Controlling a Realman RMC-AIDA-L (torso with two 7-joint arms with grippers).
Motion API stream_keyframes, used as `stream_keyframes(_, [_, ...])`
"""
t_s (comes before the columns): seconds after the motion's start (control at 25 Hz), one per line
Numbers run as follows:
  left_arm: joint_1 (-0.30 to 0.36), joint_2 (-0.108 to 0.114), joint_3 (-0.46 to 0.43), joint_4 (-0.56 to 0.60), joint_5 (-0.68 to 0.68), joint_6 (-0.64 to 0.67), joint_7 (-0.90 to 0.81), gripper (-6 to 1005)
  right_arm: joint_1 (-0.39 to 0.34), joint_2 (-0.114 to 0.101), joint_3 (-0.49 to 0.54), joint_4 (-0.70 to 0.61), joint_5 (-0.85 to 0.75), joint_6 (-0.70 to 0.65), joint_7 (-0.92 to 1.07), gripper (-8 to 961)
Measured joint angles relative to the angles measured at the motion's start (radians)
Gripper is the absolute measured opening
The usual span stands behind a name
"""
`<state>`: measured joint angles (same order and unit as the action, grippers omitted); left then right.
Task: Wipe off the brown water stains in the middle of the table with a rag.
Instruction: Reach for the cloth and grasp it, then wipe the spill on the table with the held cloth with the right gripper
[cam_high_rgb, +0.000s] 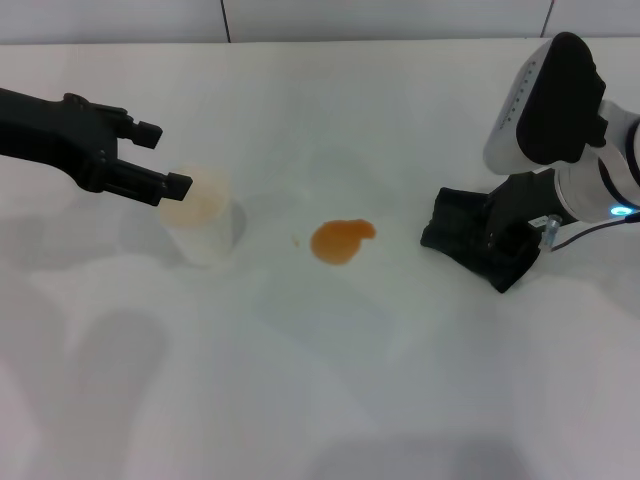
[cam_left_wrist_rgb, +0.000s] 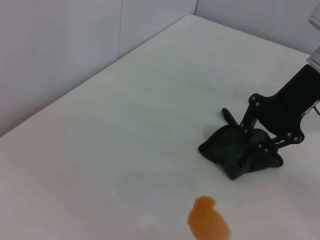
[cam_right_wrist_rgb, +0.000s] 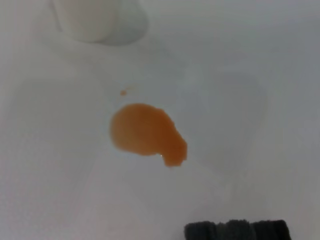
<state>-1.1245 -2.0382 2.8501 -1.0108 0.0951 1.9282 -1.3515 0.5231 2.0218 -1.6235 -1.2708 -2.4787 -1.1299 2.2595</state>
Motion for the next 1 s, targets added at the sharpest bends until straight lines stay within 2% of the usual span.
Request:
stream_keyframes(0.44, [-0.005, -0.001, 0.000, 0.000, -0.002, -0.001, 0.000, 891, 0.018, 0.004, -0.111, -0.022, 0.013, 0.003, 0.024, 190])
stream_keyframes(0.72, [-0.005, 0.000, 0.000, 0.000, -0.006, -0.002, 0.000, 891, 0.026, 0.005, -0.168, -0.082, 0.034, 0.017, 0.025, 193])
stream_keyframes(1.0, [-0.005, -0.003, 0.000, 0.000, -0.008, -0.002, 0.000, 891, 0.061, 0.005, -0.279, -0.079, 0.032, 0.071, 0.025, 197])
